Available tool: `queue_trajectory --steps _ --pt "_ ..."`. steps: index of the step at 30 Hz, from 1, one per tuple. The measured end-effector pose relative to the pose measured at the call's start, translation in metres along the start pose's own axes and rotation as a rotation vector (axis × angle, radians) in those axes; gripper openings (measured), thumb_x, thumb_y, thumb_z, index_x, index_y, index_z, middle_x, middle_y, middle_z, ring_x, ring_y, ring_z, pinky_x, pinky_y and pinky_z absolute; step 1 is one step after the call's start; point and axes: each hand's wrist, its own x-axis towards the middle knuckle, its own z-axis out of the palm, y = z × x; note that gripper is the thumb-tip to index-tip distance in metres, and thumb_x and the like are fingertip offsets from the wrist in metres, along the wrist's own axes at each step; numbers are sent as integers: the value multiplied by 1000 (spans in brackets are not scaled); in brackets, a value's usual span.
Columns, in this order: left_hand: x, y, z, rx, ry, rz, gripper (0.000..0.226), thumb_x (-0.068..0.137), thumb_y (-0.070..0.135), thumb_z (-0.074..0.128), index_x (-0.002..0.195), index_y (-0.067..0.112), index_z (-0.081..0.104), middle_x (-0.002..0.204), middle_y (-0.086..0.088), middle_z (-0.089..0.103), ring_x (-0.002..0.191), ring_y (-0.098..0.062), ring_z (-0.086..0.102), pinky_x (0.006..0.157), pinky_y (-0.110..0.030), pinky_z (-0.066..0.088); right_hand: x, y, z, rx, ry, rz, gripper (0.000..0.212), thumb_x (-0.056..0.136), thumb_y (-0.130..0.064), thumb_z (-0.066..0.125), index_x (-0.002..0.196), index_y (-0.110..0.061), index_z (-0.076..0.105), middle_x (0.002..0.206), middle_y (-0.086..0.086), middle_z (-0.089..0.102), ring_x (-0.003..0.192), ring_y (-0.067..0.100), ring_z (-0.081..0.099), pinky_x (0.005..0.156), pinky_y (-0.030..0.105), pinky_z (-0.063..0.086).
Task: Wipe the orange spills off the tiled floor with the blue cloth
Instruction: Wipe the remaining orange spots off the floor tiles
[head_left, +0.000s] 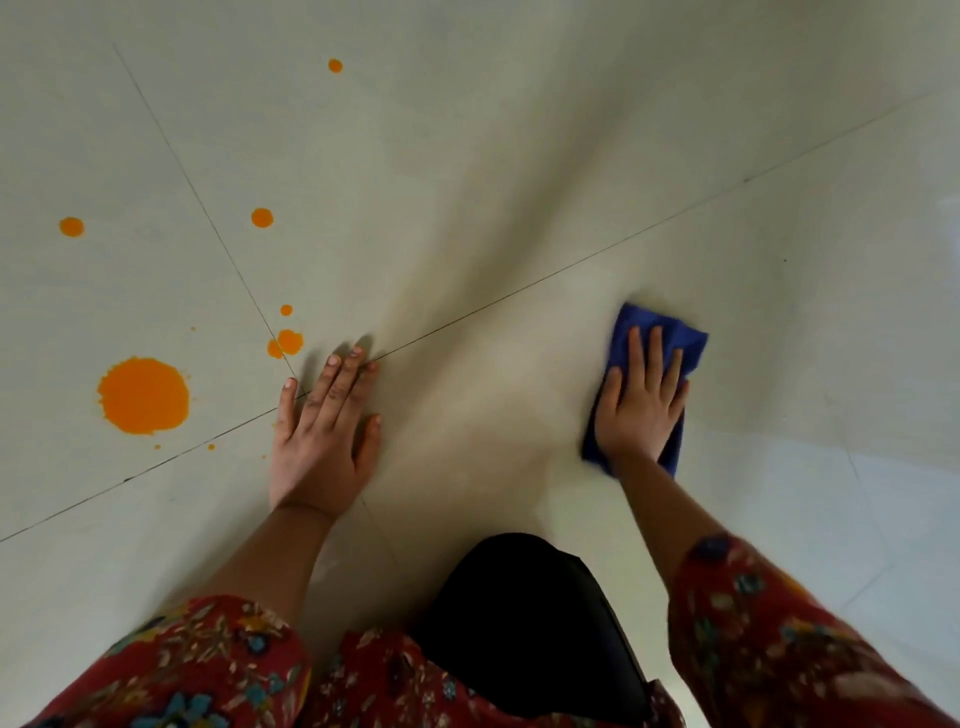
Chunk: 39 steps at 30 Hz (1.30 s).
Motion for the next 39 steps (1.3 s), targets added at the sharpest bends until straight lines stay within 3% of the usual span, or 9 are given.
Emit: queue_trajectory --steps 5,9,12,16,20,24,27,33,39 --pt "1 0 0 0 -10 3 55 95 34 39 149 21 36 157 5 27 144 -12 26 120 -42 8 88 -97 -14 35 71 41 60 96 -48 17 154 -34 17 163 -7 12 150 28 9 118 50 12" --pt "2 0 -1 2 -14 4 54 95 35 37 148 20 38 157 5 28 144 -10 28 120 -44 11 63 -192 0 -4 81 -443 57 94 -44 28 151 -33 31 159 -6 26 147 31 21 117 52 18" --pt "2 -1 -2 -9 -12 2 55 94 35 38 147 20 39 157 5 27 144 -10 26 120 -44 12 1 -173 9 -7 -19 -753 54 98 -39 38 151 -33 29 161 -8 23 150 28 13 119 50 13" --pt "2 -2 0 1 -23 -3 56 93 35 38 148 22 37 158 7 26 144 -8 23 120 -43 9 4 -112 11 -7 58 -491 53 97 -39 37 149 -32 34 158 -6 29 148 26 21 118 50 18" --pt "2 -2 2 4 -1 9 55 93 35 39 147 21 40 157 7 28 144 -8 24 120 -44 10 84 -147 -3 57 73 -140 54 99 -43 26 152 -35 23 162 -8 18 150 27 11 118 53 13" --pt "3 -3 -1 -17 -3 14 55 93 35 41 146 21 40 156 6 30 144 -8 24 119 -45 13 44 -180 9 6 51 -456 55 98 -41 30 152 -33 26 161 -7 20 149 30 16 118 53 16" --pt "2 -2 -1 -32 -12 12 56 92 35 40 147 22 40 156 6 30 145 -7 22 120 -44 11 -33 -113 15 -58 -14 -740 53 100 -40 34 152 -32 28 161 -6 22 150 29 13 117 54 20" --pt "3 -4 1 -3 -17 58 55 93 34 40 147 20 40 158 5 28 146 -9 21 121 -45 6 0 -82 11 -68 43 -349 56 98 -44 25 153 -32 25 162 -6 19 150 27 13 119 52 13" --pt "4 -3 2 -15 -2 79 56 92 32 42 146 19 40 158 5 26 146 -9 19 119 -50 7 23 -152 15 -3 65 -330 59 96 -46 22 154 -33 20 162 -7 16 150 29 10 119 53 11"
